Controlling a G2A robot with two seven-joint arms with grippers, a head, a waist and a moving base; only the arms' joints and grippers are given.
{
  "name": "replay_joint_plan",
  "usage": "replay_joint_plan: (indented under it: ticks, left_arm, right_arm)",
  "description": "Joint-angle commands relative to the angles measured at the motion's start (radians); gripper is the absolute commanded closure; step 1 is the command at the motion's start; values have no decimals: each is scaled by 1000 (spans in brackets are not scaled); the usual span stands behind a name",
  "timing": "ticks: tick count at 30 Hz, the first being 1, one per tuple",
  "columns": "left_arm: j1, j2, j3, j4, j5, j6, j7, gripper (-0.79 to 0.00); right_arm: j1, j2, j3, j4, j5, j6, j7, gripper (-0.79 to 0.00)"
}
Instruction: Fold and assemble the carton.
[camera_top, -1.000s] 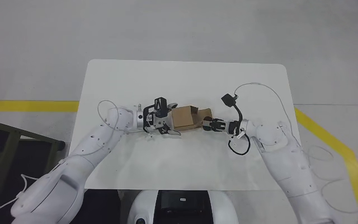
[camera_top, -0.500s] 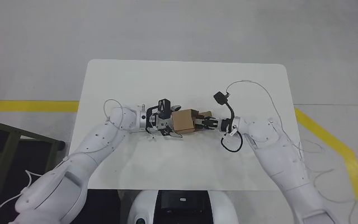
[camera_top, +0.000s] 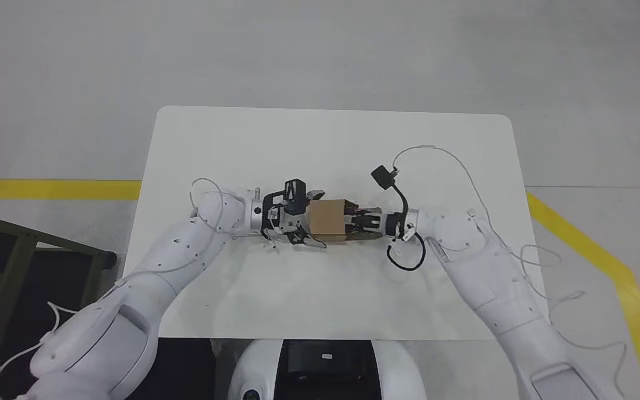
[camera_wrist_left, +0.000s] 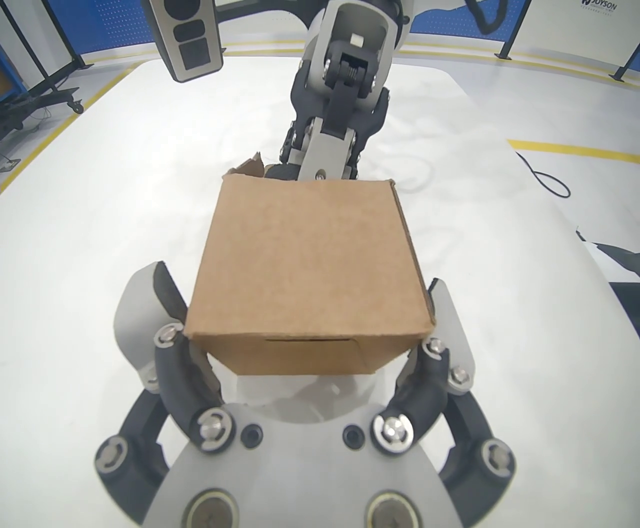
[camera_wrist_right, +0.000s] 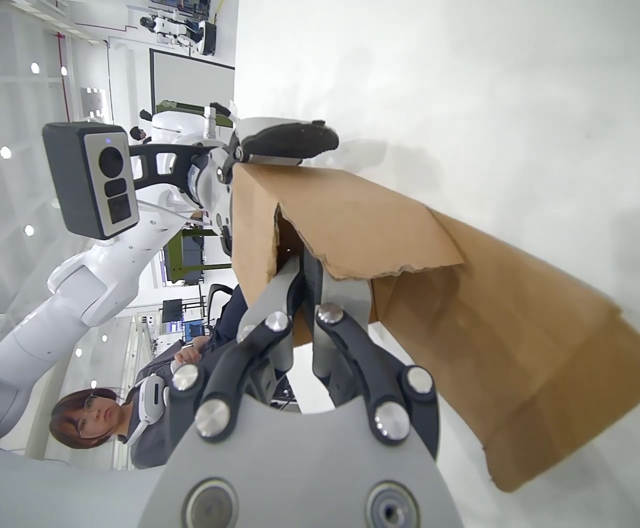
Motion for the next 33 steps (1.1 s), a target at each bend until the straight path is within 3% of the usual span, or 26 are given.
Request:
replay_joint_plan:
  ticks: [1,11,25,33]
  left_arm:
    - [-1,-1,2,1,3,-1,3,-785]
    - [-2,-3,6,5,18,0,17,-785]
    - [-3,-2,5,7,32,-5,24,-785]
    - [-2,-1,6,4,39,-9,26,-785]
  right_arm:
    - [1,-2,-5,5,4,-3,0,0]
    - [13,-6,-14,28,10,-11,-4,0]
    - [-50,47,146,-29,-8,-1,12,0]
    - [-17,47,138,-12,-41,19,-21,0]
